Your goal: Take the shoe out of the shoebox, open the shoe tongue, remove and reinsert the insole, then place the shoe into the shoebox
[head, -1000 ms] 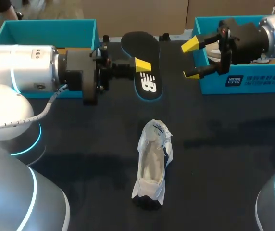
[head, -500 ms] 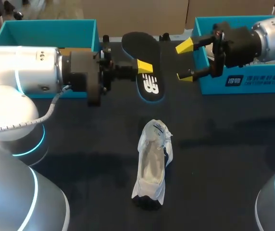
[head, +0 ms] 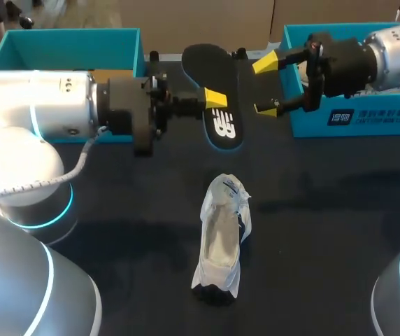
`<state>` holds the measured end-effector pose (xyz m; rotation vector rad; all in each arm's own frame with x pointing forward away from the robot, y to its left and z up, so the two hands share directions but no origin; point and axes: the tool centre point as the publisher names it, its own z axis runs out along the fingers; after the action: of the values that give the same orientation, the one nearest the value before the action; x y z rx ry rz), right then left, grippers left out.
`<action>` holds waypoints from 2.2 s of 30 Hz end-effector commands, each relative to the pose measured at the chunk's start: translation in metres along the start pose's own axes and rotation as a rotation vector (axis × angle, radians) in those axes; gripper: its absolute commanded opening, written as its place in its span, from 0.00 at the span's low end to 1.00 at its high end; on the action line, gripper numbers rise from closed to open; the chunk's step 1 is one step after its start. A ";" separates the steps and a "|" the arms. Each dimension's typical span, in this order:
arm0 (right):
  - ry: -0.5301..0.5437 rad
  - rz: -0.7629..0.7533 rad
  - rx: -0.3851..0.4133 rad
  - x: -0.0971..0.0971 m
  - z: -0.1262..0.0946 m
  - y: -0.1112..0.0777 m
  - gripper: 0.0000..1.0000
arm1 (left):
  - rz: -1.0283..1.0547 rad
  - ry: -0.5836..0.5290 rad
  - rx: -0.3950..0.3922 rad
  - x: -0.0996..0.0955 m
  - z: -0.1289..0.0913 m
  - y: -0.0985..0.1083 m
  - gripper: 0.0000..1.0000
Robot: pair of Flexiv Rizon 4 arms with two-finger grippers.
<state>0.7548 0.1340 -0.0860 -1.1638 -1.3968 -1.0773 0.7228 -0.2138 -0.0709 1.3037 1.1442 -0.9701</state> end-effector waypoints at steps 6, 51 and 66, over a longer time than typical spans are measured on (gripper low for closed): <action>-0.006 -0.006 -0.017 0.005 0.019 0.009 1.00 | 0.005 0.009 -0.023 0.019 0.017 0.000 0.00; 0.051 0.070 -0.011 -0.005 0.041 0.014 0.45 | 0.051 0.057 -0.080 0.043 0.032 0.002 0.00; 0.066 0.067 -0.026 -0.010 0.041 0.011 0.36 | 0.027 0.048 -0.089 0.041 0.034 0.000 0.00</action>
<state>0.7634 0.1738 -0.0996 -1.1704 -1.2914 -1.0731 0.7360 -0.2411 -0.1129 1.2780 1.1860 -0.8697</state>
